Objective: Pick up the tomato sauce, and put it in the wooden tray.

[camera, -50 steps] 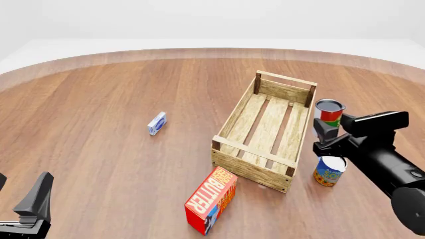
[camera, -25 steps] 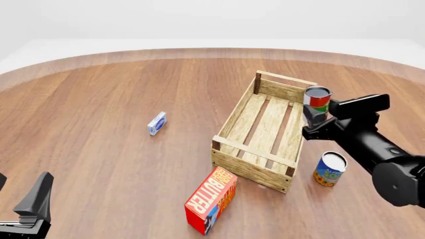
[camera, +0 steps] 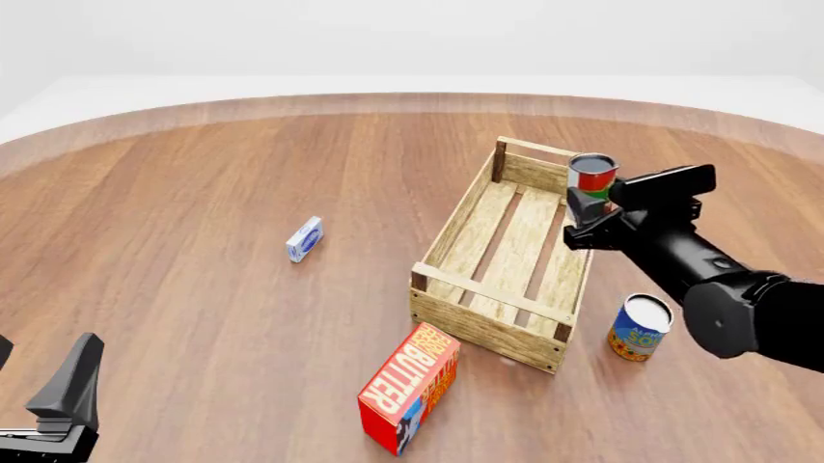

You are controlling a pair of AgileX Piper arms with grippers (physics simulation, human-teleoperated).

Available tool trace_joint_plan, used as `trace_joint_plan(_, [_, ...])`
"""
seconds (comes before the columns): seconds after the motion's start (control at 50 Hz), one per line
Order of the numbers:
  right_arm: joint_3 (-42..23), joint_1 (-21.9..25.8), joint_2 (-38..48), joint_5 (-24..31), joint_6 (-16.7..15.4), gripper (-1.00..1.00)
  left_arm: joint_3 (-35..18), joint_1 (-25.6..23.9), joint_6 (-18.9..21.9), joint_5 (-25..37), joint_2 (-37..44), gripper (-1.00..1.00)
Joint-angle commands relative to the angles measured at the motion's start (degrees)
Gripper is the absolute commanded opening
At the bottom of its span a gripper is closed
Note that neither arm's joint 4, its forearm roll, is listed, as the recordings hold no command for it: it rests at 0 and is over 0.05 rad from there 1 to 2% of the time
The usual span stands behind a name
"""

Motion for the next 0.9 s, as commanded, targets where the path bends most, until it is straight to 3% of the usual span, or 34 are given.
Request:
trace_joint_plan(0.02, [-2.7,0.5,3.9,-1.8,1.3,-1.00,0.0,0.0,0.0,0.0,0.0,1.00])
trace_joint_plan(0.9, [-6.8,0.9,18.6,-13.1,5.0,-1.00,0.0,0.0,0.0,0.0,0.0,1.00])
